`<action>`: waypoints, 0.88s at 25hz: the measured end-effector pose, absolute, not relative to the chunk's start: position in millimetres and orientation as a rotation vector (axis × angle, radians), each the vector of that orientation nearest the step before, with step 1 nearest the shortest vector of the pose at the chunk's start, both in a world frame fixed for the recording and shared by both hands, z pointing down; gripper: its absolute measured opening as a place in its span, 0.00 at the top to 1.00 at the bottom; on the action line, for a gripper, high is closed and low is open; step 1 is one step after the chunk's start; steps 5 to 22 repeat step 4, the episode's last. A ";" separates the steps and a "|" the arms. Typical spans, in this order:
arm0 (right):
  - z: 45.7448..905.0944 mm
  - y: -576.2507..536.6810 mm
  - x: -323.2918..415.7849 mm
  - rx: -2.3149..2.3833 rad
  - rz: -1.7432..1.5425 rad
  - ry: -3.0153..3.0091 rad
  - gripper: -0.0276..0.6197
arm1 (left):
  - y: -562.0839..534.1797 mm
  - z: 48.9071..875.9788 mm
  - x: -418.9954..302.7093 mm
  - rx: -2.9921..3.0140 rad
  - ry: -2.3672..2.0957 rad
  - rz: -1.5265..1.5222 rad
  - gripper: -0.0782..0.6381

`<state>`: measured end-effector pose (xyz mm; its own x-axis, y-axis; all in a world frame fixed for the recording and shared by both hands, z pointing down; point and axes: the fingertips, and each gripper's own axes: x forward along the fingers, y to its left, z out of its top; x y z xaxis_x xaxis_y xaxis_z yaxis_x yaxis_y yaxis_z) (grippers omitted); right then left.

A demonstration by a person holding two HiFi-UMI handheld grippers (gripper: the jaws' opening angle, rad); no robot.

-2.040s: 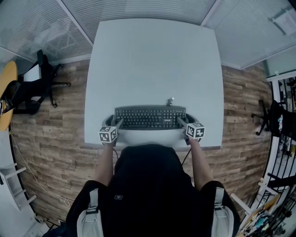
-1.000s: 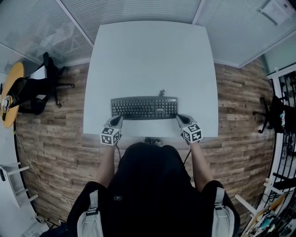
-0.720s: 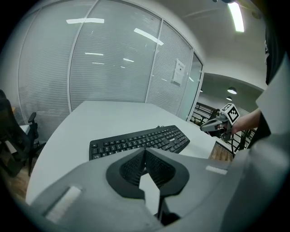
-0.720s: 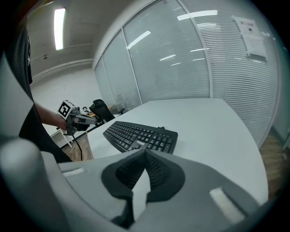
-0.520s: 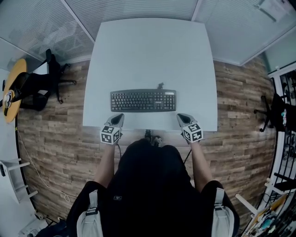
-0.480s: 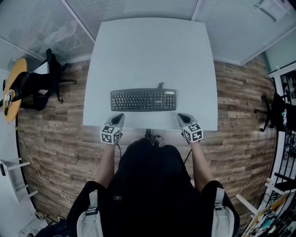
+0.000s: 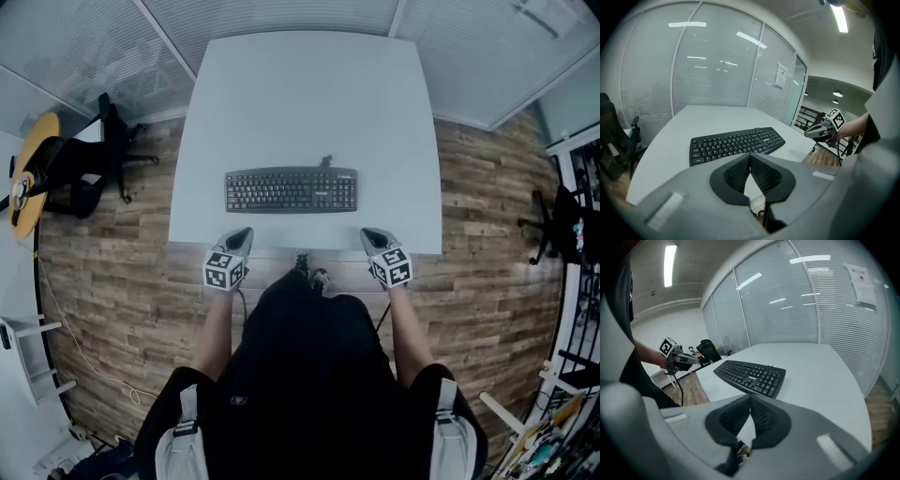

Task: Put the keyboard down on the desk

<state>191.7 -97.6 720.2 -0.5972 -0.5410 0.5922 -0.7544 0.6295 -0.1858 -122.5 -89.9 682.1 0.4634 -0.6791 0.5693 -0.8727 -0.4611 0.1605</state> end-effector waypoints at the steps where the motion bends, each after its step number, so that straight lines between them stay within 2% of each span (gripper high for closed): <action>1: 720.5 -94.8 191.8 1.016 0.580 -2.363 0.95 | -86.6 683.2 -122.8 2.283 -1.299 0.603 0.88; 22: 721.8 -88.8 193.0 1.017 0.572 -2.361 0.95 | -78.1 688.2 -124.3 2.279 -1.304 0.599 0.88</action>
